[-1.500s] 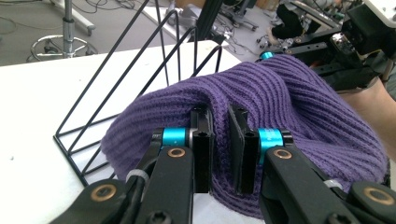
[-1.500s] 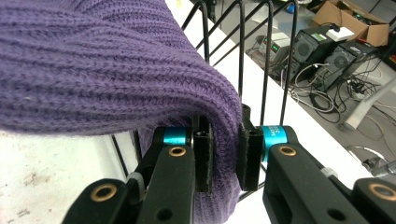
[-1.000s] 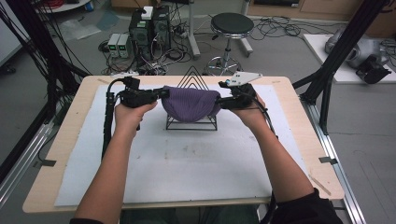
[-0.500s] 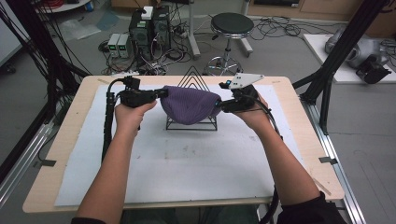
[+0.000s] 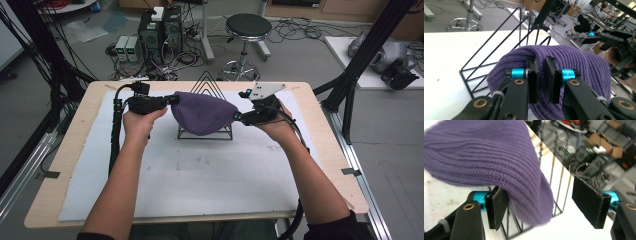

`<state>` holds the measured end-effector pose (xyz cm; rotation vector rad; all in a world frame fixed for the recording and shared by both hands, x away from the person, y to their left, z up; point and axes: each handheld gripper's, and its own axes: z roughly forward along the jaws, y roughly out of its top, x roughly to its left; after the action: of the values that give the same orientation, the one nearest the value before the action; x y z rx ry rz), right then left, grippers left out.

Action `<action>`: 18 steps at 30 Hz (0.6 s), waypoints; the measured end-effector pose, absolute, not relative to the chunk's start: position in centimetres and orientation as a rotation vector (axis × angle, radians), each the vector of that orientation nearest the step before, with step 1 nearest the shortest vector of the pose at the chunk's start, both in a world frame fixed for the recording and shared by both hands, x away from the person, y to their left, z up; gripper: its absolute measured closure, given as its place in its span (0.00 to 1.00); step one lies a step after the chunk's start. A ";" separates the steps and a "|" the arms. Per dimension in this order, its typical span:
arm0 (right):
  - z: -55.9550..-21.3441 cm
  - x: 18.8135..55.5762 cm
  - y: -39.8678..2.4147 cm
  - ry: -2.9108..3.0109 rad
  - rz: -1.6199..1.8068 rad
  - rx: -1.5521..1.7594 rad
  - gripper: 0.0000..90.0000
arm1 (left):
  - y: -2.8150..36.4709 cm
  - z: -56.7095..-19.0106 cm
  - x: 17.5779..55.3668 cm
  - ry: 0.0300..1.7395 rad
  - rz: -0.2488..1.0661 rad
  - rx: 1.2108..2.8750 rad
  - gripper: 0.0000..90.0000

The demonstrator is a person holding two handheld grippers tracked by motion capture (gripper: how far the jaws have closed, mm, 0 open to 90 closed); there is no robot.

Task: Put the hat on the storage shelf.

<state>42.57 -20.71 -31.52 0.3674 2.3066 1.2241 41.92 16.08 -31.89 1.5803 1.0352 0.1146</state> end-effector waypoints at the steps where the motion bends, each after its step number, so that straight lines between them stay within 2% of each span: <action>1: -31.7 42.7 -21.2 2.304 1.221 0.388 0.34 | 16.0 -31.9 41.9 1.031 0.108 1.578 0.86; 3: -32.0 42.9 -21.9 2.299 1.217 0.440 0.34 | 15.9 -32.0 42.0 1.040 0.118 1.580 0.71; 4: -32.1 43.0 -22.2 2.300 1.220 0.455 0.37 | 16.0 -32.0 42.0 1.042 0.126 1.585 0.63; 5: -32.1 43.0 -22.3 2.298 1.218 0.450 0.37 | 16.1 -32.0 41.9 1.038 0.126 1.585 0.60; 8: -32.1 43.1 -22.2 2.292 1.222 0.451 0.37 | 16.7 -31.7 41.6 1.031 0.147 1.579 0.57; 13: -32.2 43.3 -22.4 2.297 1.226 0.473 0.36 | 18.0 -31.2 40.9 0.999 0.175 1.543 0.56; 18: -31.9 42.6 -22.4 2.281 1.239 0.438 0.35 | 18.3 -32.2 39.8 0.942 0.173 1.578 0.57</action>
<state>42.62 -22.38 -31.87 0.4384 2.2811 1.2388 39.77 18.27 -32.17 1.5785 0.9420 0.1728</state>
